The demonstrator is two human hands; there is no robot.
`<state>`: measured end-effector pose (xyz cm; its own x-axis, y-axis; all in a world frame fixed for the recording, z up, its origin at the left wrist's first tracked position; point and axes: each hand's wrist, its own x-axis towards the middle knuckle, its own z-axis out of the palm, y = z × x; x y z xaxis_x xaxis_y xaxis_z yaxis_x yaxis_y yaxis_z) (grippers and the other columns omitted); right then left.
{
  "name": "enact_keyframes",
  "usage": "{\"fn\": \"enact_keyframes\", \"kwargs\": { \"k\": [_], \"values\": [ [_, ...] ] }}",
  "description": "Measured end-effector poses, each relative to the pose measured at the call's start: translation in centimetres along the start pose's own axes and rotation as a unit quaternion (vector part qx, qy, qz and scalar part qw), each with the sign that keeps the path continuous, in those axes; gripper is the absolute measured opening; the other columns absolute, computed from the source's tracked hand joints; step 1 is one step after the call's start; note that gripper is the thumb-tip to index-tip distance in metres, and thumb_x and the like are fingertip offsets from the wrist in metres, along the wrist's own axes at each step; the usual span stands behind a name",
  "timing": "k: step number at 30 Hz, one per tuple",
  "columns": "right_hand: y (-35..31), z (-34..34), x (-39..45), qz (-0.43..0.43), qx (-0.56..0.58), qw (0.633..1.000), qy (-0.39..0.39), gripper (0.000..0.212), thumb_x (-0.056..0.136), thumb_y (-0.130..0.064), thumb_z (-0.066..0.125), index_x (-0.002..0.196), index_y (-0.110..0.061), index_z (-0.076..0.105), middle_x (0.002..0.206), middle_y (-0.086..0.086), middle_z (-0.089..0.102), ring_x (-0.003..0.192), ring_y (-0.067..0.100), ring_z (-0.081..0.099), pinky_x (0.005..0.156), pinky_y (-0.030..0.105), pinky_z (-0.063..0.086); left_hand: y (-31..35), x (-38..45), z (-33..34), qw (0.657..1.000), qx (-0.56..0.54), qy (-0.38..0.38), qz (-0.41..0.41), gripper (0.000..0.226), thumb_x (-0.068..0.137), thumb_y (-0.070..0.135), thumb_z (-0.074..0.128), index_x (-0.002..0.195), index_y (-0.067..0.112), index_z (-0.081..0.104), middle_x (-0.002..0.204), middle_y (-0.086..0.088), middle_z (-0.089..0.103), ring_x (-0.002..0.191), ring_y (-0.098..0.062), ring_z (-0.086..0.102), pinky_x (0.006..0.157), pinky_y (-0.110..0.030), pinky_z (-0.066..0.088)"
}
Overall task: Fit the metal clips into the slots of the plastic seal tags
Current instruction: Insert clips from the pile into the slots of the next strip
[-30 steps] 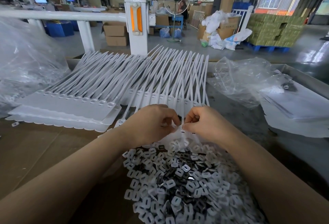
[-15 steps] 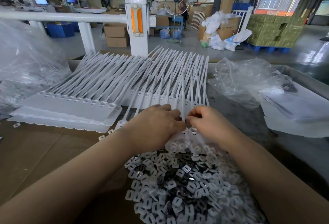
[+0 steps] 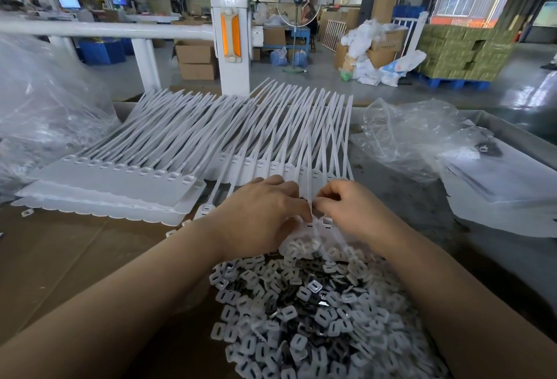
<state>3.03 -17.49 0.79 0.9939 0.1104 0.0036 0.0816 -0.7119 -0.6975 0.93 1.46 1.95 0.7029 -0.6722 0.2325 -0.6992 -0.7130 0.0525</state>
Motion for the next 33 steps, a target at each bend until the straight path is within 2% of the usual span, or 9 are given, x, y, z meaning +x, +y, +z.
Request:
{"fn": "enact_keyframes", "kwargs": {
  "k": [6, 9, 12, 16, 18, 21, 23, 30, 33],
  "values": [
    [-0.1, 0.1, 0.0, 0.0, 0.001, 1.0, 0.0, 0.009, 0.096, -0.032, 0.059, 0.092, -0.027, 0.065, 0.086, -0.01, 0.068, 0.078, 0.008, 0.065, 0.068, 0.027, 0.051, 0.3, 0.3, 0.1, 0.999, 0.04, 0.002, 0.015, 0.024, 0.096, 0.038, 0.05, 0.115, 0.038, 0.065, 0.104, 0.012, 0.054, 0.105, -0.011, 0.045, 0.094, -0.034, 0.034],
    [-0.1, 0.0, -0.2, -0.001, 0.006, 1.0, -0.001, 0.008, 0.096, -0.031, 0.059, 0.091, -0.028, 0.065, 0.085, -0.01, 0.069, 0.078, 0.011, 0.067, 0.068, 0.027, 0.051, 0.1, 0.3, -0.1, 1.0, 0.002, 0.007, -0.016, 0.025, 0.092, 0.044, 0.057, 0.114, 0.042, 0.068, 0.102, 0.012, 0.052, 0.104, -0.01, 0.045, 0.093, -0.033, 0.032],
    [-0.2, -0.1, -0.3, -0.005, 0.014, 1.0, -0.003, 0.009, 0.096, -0.031, 0.059, 0.088, -0.031, 0.063, 0.085, -0.009, 0.07, 0.08, 0.01, 0.068, 0.073, 0.029, 0.054, -0.1, 0.1, -0.2, 0.995, -0.088, 0.014, -0.041, 0.022, 0.086, 0.04, 0.07, 0.108, 0.043, 0.071, 0.101, 0.015, 0.052, 0.101, -0.007, 0.045, 0.092, -0.033, 0.035],
    [-0.1, -0.1, -0.3, -0.006, 0.02, 1.0, -0.006, 0.009, 0.097, -0.031, 0.06, 0.088, -0.029, 0.063, 0.086, -0.008, 0.07, 0.078, 0.008, 0.067, 0.076, 0.032, 0.056, 0.9, 0.0, -0.6, 0.963, -0.257, -0.075, -0.019, 0.016, 0.078, 0.04, 0.079, 0.093, 0.043, 0.074, 0.096, 0.026, 0.055, 0.1, 0.005, 0.049, 0.087, -0.023, 0.036],
    [-0.1, -0.2, -0.2, -0.006, 0.022, 1.0, -0.003, 0.01, 0.097, -0.031, 0.06, 0.088, -0.027, 0.064, 0.084, -0.007, 0.07, 0.074, 0.008, 0.068, 0.074, 0.032, 0.056, 1.3, 0.0, -0.7, 0.954, -0.274, -0.119, -0.011, 0.018, 0.077, 0.04, 0.079, 0.094, 0.044, 0.074, 0.1, 0.031, 0.055, 0.103, 0.011, 0.048, 0.089, -0.021, 0.034],
    [-0.1, -0.2, -0.2, -0.004, 0.029, 1.0, -0.003, 0.01, 0.096, -0.031, 0.06, 0.087, -0.027, 0.064, 0.082, -0.006, 0.07, 0.072, 0.008, 0.068, 0.075, 0.035, 0.057, 1.5, 0.0, -0.8, 0.957, -0.267, -0.114, -0.008, 0.014, 0.078, 0.032, 0.08, 0.09, 0.038, 0.076, 0.094, 0.037, 0.055, 0.1, 0.016, 0.048, 0.085, -0.007, 0.03],
    [0.0, -0.2, -0.2, -0.003, 0.028, 1.0, -0.001, 0.011, 0.096, -0.031, 0.06, 0.086, -0.028, 0.064, 0.081, -0.006, 0.07, 0.072, 0.008, 0.069, 0.074, 0.034, 0.057, 1.6, 0.0, -0.9, 0.956, -0.27, -0.112, -0.016, 0.01, 0.079, 0.028, 0.08, 0.087, 0.033, 0.077, 0.09, 0.034, 0.057, 0.095, 0.012, 0.051, 0.079, -0.001, 0.031],
    [0.0, -0.3, -0.2, -0.004, 0.051, 0.999, 0.009, 0.014, 0.096, -0.028, 0.061, 0.083, -0.027, 0.065, 0.073, -0.007, 0.068, 0.059, 0.001, 0.066, 0.059, 0.025, 0.046, 2.1, -0.2, -1.4, 0.95, -0.273, -0.148, -0.02, 0.01, 0.081, 0.03, 0.078, 0.09, 0.031, 0.074, 0.095, 0.017, 0.061, 0.091, 0.001, 0.058, 0.085, -0.021, 0.048],
    [0.0, -0.3, -0.3, -0.008, 0.055, 0.998, 0.008, 0.013, 0.097, -0.028, 0.06, 0.084, -0.027, 0.064, 0.073, -0.007, 0.067, 0.059, 0.0, 0.066, 0.059, 0.024, 0.046, 2.2, -0.2, -1.4, 0.952, -0.261, -0.159, -0.02, 0.007, 0.083, 0.031, 0.076, 0.089, 0.03, 0.074, 0.093, 0.016, 0.061, 0.088, 0.001, 0.056, 0.078, -0.015, 0.044]
  ]
}}
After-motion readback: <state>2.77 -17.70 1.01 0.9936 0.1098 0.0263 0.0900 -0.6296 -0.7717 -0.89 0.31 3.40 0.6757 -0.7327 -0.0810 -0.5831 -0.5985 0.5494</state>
